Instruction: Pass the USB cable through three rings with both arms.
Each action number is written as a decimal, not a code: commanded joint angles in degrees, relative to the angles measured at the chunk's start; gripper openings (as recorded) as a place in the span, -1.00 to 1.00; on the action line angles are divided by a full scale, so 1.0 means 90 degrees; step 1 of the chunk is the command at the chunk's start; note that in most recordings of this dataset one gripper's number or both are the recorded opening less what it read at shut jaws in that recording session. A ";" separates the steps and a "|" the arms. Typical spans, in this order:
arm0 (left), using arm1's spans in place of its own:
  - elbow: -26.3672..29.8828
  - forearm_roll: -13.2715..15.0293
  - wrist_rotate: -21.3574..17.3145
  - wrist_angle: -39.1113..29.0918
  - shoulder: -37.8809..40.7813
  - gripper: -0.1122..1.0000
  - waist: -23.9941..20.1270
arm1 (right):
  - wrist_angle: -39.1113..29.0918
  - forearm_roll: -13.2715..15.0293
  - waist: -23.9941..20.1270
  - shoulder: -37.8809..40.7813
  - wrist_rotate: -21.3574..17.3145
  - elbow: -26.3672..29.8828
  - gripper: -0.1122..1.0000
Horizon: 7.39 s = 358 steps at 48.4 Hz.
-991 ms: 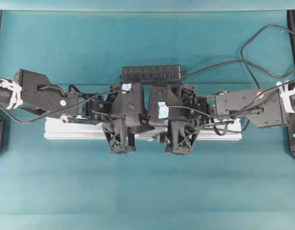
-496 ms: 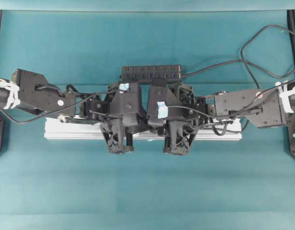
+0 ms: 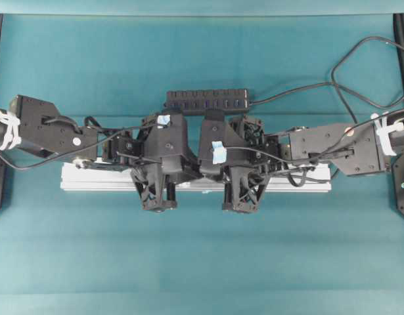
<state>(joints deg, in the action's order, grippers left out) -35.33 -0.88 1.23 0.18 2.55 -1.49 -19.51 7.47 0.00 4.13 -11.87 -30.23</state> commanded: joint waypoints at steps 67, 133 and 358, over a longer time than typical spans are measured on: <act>-0.1680 -0.0010 0.0498 0.0020 -0.2393 0.61 0.0000 | -0.0566 0.0010 -0.0088 0.0693 0.0088 0.0400 -0.94; -0.1748 -0.0010 0.0498 -0.0049 -0.2109 0.61 -0.0010 | -0.0088 -0.0020 -0.0146 0.1045 0.0010 0.0938 -0.94; -0.1953 -0.0010 0.0703 0.0117 -0.2705 -0.37 0.0283 | 0.1904 0.0107 0.0840 -0.3018 -0.0391 -0.2158 0.64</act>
<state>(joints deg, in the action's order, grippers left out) -54.32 -0.88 7.47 0.44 -21.18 0.97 -4.48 8.35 7.91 -20.74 -14.68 -48.96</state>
